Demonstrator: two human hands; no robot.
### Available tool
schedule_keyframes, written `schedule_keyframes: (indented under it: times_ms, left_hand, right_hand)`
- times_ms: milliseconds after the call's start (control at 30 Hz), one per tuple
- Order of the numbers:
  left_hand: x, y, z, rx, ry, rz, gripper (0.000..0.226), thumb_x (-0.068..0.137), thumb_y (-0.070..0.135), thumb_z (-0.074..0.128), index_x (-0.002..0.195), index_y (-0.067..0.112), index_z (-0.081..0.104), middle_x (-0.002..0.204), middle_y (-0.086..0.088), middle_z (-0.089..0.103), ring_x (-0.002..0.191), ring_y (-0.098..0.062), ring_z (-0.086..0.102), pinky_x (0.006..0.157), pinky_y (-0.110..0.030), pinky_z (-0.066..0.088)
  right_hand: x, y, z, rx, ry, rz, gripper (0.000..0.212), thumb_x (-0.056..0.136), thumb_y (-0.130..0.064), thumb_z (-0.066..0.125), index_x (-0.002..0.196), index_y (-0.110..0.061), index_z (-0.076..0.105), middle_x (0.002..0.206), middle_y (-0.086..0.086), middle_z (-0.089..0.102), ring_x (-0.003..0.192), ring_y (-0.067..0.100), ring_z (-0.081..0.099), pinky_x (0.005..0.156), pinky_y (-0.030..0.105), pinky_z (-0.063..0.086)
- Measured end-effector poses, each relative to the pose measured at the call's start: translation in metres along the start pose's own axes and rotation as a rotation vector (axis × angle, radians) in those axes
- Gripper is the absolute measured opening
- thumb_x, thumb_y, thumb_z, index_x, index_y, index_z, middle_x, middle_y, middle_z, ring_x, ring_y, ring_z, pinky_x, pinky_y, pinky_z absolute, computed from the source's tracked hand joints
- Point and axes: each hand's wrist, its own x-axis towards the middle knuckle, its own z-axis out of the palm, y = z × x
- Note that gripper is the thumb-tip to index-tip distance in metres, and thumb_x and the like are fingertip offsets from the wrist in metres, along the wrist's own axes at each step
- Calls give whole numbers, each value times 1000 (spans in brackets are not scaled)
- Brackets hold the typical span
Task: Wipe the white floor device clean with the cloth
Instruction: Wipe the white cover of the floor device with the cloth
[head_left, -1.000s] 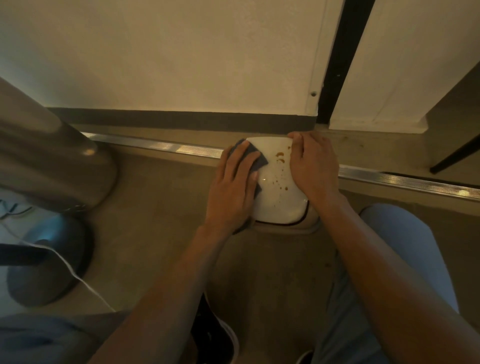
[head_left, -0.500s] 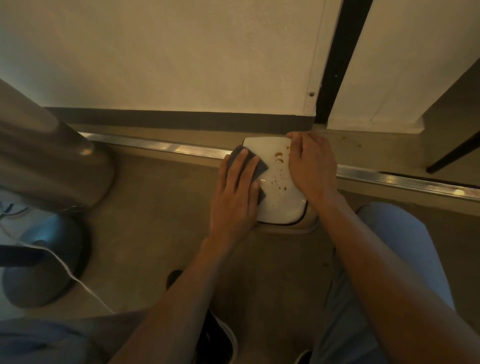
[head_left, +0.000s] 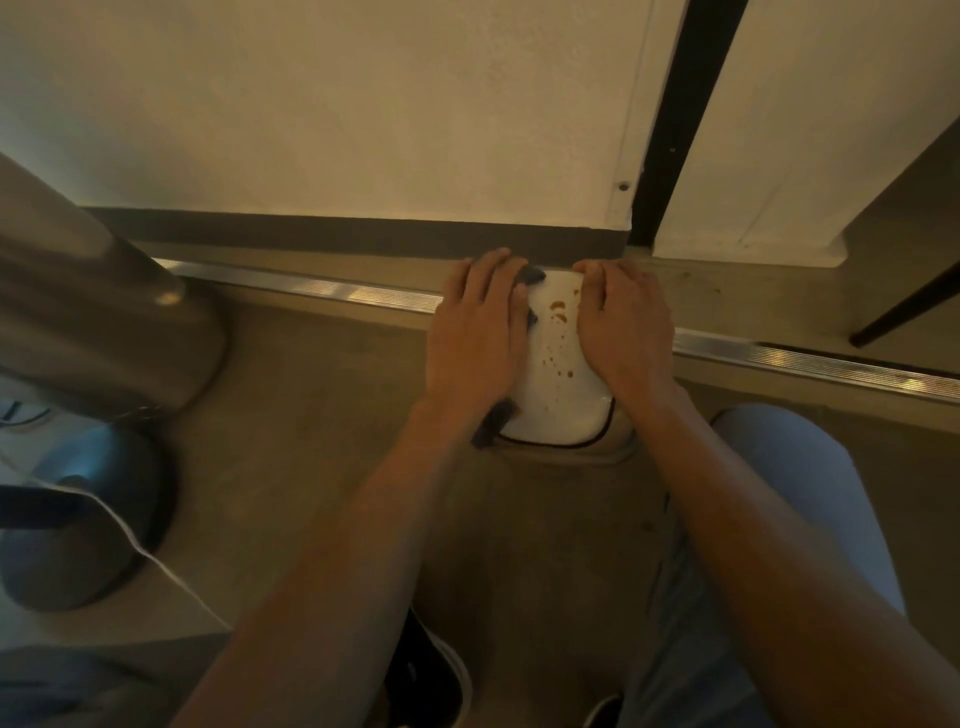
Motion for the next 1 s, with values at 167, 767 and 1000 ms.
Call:
schedule_keyframes:
  times_ms: [167,767,1000]
  left_hand:
    - [-77,0,13,17,79,42,47,109,25,32,149,3,40,159,-16,30,150,-35,23,120,-50,24]
    - [-65,8,9,-106,188,-13,42,105,13,42,144,-1,44,155,-18,37,147,-31,29,119,-50,28]
    - [-33,-2,-3,-306,80,-133,41,107,26,34,145,12,44,155,-6,37,143,-19,35,118,-31,29]
  right_hand:
    - [-2,0,-2,7,-3,-23,31,106,-23,37,116,-14,64,113,7,64,105,20,54,86,23,34]
    - [1,3,2,9,-3,4,34,106,-26,34,117,-17,65,111,4,64,103,16,53,86,22,33]
    - [0,3,1,14,-14,-9,34,106,-26,34,116,-17,65,110,3,64,98,11,50,84,22,33]
